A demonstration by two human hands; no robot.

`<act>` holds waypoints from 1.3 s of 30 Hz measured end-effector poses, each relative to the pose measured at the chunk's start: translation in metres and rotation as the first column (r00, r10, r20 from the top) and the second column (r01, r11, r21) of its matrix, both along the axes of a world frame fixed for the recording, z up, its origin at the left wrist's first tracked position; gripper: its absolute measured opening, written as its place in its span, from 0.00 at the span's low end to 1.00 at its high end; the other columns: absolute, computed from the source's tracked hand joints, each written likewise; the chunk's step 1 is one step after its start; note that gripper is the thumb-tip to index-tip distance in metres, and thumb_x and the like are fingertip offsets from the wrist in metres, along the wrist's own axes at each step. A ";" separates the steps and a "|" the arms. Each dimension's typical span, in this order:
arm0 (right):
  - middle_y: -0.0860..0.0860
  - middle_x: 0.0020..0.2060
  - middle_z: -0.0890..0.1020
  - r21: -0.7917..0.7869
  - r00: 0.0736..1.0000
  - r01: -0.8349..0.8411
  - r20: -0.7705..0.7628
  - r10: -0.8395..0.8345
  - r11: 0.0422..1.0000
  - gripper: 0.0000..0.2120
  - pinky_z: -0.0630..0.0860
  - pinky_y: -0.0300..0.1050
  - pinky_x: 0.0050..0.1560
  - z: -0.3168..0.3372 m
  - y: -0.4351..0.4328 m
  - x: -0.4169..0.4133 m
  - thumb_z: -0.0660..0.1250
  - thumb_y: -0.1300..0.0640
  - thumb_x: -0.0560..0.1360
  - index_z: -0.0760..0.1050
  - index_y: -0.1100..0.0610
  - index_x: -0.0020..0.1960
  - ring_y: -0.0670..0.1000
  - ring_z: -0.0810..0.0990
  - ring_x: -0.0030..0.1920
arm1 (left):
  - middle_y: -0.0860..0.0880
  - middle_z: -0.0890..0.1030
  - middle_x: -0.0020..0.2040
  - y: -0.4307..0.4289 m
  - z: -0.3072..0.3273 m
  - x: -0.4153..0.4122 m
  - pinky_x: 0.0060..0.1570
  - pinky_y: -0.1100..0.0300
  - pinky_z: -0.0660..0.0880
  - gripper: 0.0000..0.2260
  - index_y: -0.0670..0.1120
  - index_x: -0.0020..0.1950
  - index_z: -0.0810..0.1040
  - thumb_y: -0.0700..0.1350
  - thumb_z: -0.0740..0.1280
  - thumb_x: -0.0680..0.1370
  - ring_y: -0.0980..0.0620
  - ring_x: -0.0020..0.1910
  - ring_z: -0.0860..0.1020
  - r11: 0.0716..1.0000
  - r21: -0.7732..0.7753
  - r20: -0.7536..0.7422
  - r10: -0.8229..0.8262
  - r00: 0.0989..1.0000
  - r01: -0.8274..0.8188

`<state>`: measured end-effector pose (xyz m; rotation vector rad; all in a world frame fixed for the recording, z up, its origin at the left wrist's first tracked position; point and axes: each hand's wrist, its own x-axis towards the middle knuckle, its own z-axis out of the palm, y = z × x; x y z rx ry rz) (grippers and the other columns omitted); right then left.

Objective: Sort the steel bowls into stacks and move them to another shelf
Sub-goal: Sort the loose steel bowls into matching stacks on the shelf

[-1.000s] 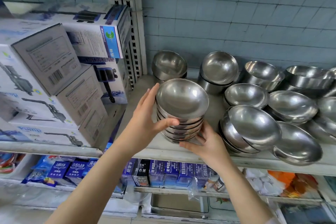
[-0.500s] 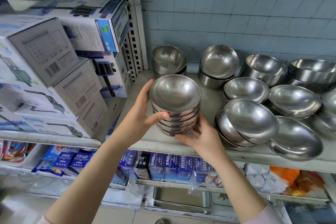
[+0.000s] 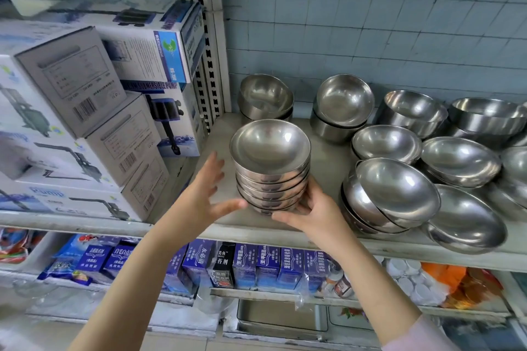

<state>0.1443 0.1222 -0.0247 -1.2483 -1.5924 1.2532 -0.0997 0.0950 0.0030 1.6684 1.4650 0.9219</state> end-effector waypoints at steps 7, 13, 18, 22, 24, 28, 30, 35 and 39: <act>0.42 0.55 0.84 -0.006 1.000 -0.017 0.005 0.017 1.000 0.37 0.75 0.32 0.54 0.001 0.001 -0.052 0.81 0.63 0.64 0.69 0.51 0.67 0.39 0.81 0.57 | 0.56 0.81 0.60 -0.006 -0.016 -0.035 0.65 0.56 0.74 0.30 0.52 0.69 0.72 0.51 0.77 0.69 0.61 0.60 0.78 0.991 -0.059 0.016 0.124 0.992 -0.123; 0.42 0.57 0.82 -0.003 1.000 0.000 0.022 0.000 1.000 0.37 0.76 0.32 0.56 0.003 -0.004 -0.077 0.80 0.62 0.65 0.67 0.52 0.69 0.36 0.80 0.57 | 0.58 0.83 0.55 -0.003 -0.014 -0.055 0.62 0.60 0.75 0.26 0.49 0.70 0.73 0.46 0.75 0.73 0.63 0.56 0.79 0.994 -0.033 0.058 0.102 0.993 -0.101; 0.41 0.63 0.78 0.036 0.996 0.051 0.077 -0.054 0.998 0.51 0.74 0.38 0.63 0.003 -0.011 -0.088 0.82 0.51 0.62 0.56 0.46 0.77 0.37 0.77 0.63 | 0.58 0.83 0.57 0.001 -0.014 -0.063 0.63 0.59 0.74 0.28 0.51 0.73 0.70 0.47 0.73 0.74 0.64 0.56 0.79 0.999 0.002 0.033 0.042 0.999 -0.042; 0.39 0.61 0.79 0.038 0.994 0.071 0.086 -0.074 0.997 0.46 0.74 0.32 0.59 0.005 -0.014 -0.088 0.81 0.57 0.65 0.60 0.47 0.76 0.35 0.77 0.61 | 0.58 0.82 0.59 0.001 -0.014 -0.067 0.64 0.62 0.73 0.29 0.52 0.75 0.67 0.49 0.71 0.75 0.64 0.59 0.78 1.000 0.017 0.015 -0.005 1.000 0.004; 0.39 0.60 0.79 0.033 0.993 0.076 0.092 -0.079 0.997 0.44 0.74 0.32 0.60 0.005 -0.014 -0.089 0.81 0.57 0.65 0.62 0.48 0.74 0.35 0.77 0.60 | 0.57 0.81 0.60 0.001 -0.013 -0.067 0.63 0.63 0.72 0.29 0.53 0.76 0.66 0.50 0.71 0.76 0.64 0.59 0.78 1.000 0.021 0.013 -0.012 1.000 0.012; 0.38 0.59 0.79 0.010 0.991 0.088 0.100 -0.089 0.996 0.41 0.74 0.32 0.60 0.006 -0.016 -0.090 0.81 0.57 0.65 0.64 0.48 0.73 0.33 0.77 0.59 | 0.58 0.80 0.62 0.001 -0.013 -0.067 0.65 0.62 0.71 0.30 0.53 0.76 0.64 0.50 0.70 0.76 0.64 0.60 0.77 1.000 0.010 0.015 -0.017 1.000 0.017; 0.37 0.59 0.79 0.011 0.991 0.084 0.102 -0.085 0.996 0.42 0.74 0.34 0.62 0.006 -0.016 -0.090 0.81 0.57 0.65 0.63 0.48 0.73 0.34 0.77 0.60 | 0.58 0.80 0.62 0.000 -0.013 -0.068 0.67 0.58 0.71 0.29 0.54 0.76 0.64 0.50 0.70 0.76 0.64 0.61 0.77 1.000 0.005 0.012 -0.018 1.000 0.018; 0.46 0.75 0.68 0.001 0.994 0.064 0.086 -0.064 0.998 0.55 0.67 0.43 0.71 0.019 -0.021 -0.085 0.81 0.48 0.64 0.50 0.50 0.80 0.41 0.69 0.71 | 0.55 0.78 0.64 -0.015 -0.008 -0.064 0.65 0.57 0.72 0.29 0.47 0.74 0.67 0.51 0.71 0.76 0.57 0.63 0.75 0.995 -0.005 -0.070 0.103 0.992 -0.104; 0.45 0.76 0.65 0.024 0.978 0.201 0.047 -0.202 0.979 0.46 0.68 0.28 0.62 0.040 -0.052 -0.058 0.76 0.47 0.66 0.58 0.49 0.78 0.41 0.68 0.71 | 0.60 0.82 0.51 -0.051 -0.001 -0.052 0.55 0.63 0.76 0.12 0.51 0.59 0.78 0.48 0.71 0.76 0.64 0.50 0.79 0.985 0.094 -0.024 0.145 0.989 -0.142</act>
